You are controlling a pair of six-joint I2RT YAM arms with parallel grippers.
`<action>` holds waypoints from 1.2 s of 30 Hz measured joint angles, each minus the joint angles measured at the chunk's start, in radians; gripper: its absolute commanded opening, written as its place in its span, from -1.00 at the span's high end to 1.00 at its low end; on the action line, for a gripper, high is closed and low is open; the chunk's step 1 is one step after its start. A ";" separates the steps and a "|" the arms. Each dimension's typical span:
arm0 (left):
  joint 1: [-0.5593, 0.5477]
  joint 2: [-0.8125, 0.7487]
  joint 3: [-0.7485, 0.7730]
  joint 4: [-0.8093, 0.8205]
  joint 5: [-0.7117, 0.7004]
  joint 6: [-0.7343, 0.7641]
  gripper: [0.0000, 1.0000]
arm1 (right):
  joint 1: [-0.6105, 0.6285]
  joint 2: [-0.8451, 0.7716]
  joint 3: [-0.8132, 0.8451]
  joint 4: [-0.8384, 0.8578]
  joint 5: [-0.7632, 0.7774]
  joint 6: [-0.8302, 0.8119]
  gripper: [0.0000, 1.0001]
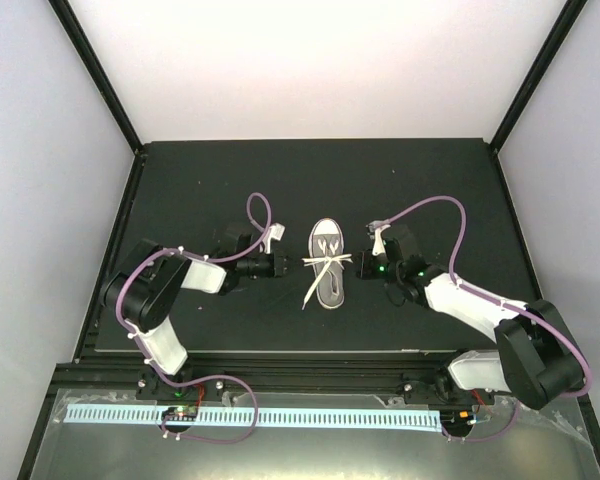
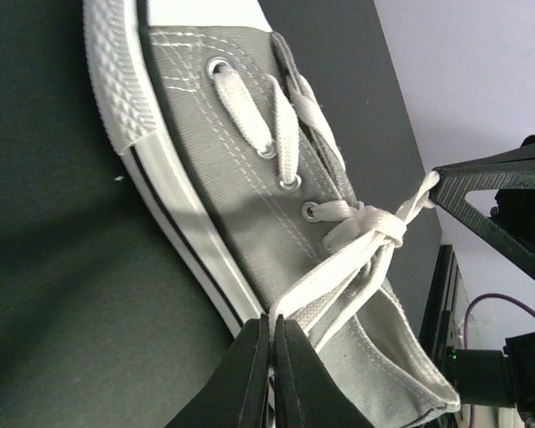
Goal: Tie the shoes
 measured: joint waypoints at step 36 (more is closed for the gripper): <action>-0.172 -0.063 0.248 -0.336 -0.170 0.619 -0.29 | -0.032 0.282 0.324 -0.055 -0.261 -0.135 0.78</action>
